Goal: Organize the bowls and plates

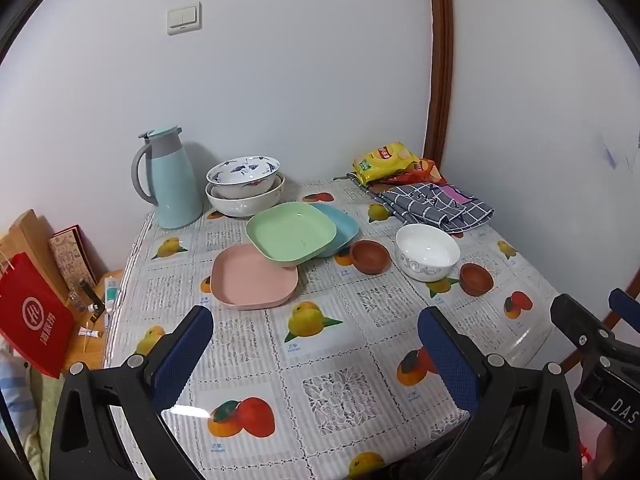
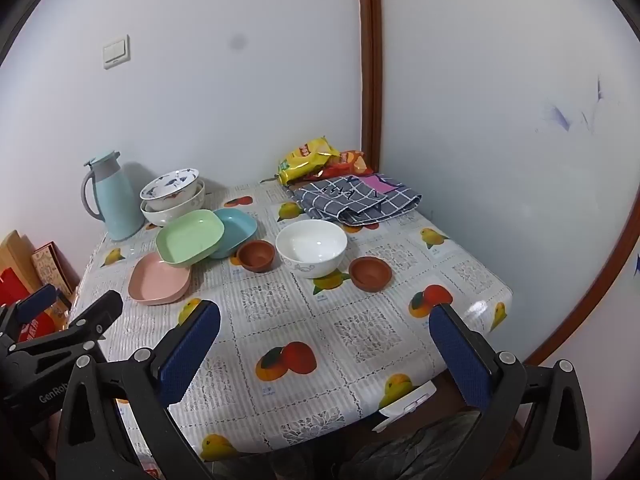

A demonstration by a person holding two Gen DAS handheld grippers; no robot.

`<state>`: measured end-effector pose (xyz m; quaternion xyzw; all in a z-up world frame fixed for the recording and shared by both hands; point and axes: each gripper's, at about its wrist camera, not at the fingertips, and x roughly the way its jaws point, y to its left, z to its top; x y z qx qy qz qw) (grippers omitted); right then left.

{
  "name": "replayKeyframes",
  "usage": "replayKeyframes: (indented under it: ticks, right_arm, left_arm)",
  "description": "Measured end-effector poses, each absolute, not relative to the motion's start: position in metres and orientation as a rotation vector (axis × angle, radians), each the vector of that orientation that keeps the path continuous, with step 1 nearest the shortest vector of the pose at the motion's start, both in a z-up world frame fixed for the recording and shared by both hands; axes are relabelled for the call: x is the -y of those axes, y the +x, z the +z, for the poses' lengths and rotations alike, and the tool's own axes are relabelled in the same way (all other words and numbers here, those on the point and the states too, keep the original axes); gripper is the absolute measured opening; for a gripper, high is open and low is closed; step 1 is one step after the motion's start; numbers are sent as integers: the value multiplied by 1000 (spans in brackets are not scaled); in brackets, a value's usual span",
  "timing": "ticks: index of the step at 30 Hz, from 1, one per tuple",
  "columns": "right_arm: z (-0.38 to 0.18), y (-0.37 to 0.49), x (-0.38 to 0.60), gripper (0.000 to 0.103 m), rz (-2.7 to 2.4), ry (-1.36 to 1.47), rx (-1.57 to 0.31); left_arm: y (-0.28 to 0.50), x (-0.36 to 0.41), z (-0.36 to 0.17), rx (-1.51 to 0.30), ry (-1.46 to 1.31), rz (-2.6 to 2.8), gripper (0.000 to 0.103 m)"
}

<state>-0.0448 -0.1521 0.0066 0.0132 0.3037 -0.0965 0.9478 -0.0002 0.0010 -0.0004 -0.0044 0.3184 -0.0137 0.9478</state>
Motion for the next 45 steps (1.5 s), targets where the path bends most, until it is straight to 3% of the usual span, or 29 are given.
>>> replayKeyframes:
  ticks: [45]
  right_arm:
    - [10,-52,156,103,-203,53,-598]
  left_arm:
    - [-6,3,0,-639,16,-32,103]
